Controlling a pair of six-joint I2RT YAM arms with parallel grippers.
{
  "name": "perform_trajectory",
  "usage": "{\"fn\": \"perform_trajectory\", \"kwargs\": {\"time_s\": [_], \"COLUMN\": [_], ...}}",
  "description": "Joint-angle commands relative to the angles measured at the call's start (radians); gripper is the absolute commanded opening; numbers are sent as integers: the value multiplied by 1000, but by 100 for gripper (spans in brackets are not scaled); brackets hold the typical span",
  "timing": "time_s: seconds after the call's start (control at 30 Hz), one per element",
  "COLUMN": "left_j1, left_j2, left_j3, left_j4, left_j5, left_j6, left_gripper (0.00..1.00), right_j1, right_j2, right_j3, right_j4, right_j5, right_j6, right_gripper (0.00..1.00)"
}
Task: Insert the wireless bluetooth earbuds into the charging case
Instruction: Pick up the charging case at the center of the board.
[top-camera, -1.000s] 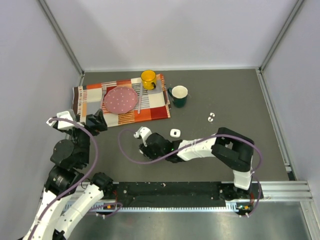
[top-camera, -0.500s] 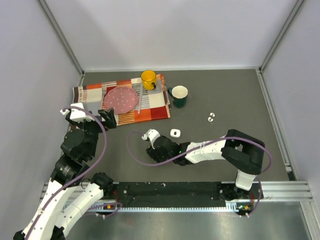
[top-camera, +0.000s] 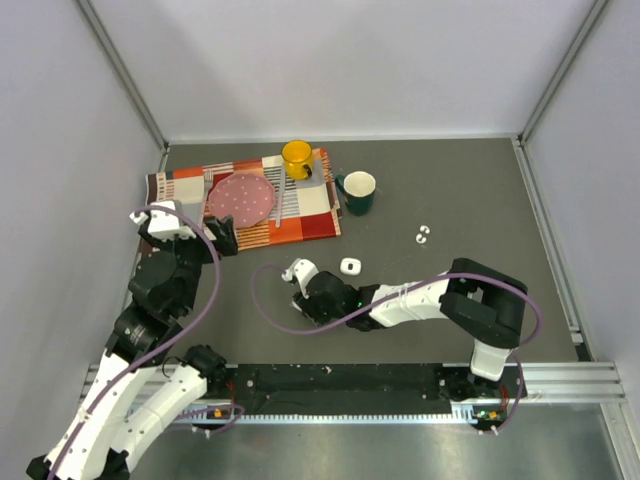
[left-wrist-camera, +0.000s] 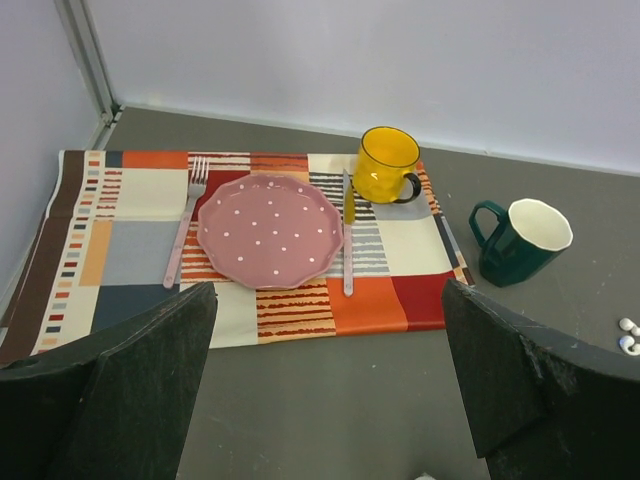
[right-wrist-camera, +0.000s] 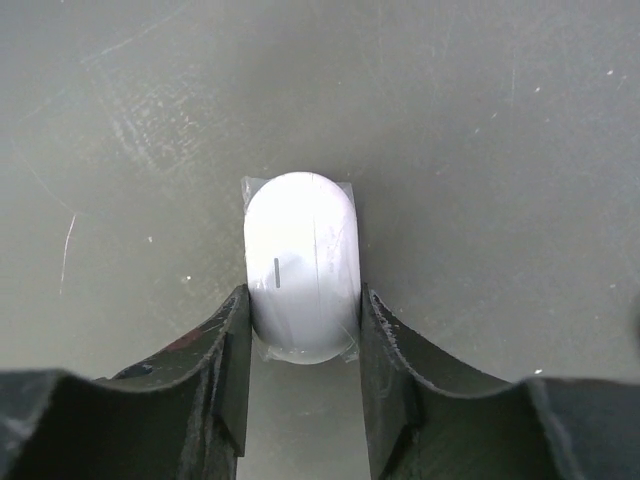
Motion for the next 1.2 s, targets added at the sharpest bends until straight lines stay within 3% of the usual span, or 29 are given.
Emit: {"fn": "perform_trajectory", "kwargs": {"time_s": [0.0, 0.17, 0.33, 0.47, 0.77, 0.97, 1.17], "left_j1": [4, 4, 7, 17, 24, 24, 24], "left_j2": [40, 107, 158, 175, 233, 287, 364], "left_j3": [19, 56, 91, 99, 133, 157, 162], "left_j4": [9, -32, -58, -28, 78, 143, 227], "left_j5": [50, 70, 82, 192, 701, 1026, 1217], "left_j6": [3, -20, -49, -50, -32, -20, -81], "left_gripper": [99, 99, 99, 99, 99, 99, 99], "right_j1": [4, -5, -36, -44, -48, -50, -50], "right_j2": [4, -166, -387, -553, -851, -931, -951], "right_j3": [-8, -60, -153, -177, -224, -232, -239], "right_j4": [31, 57, 123, 99, 36, 7, 2], "right_j5": [-40, 26, 47, 3, -1, 81, 99], "right_j6": [-12, -5, -38, -203, -481, -575, -612], "right_gripper": [30, 11, 6, 6, 4, 1, 0]}}
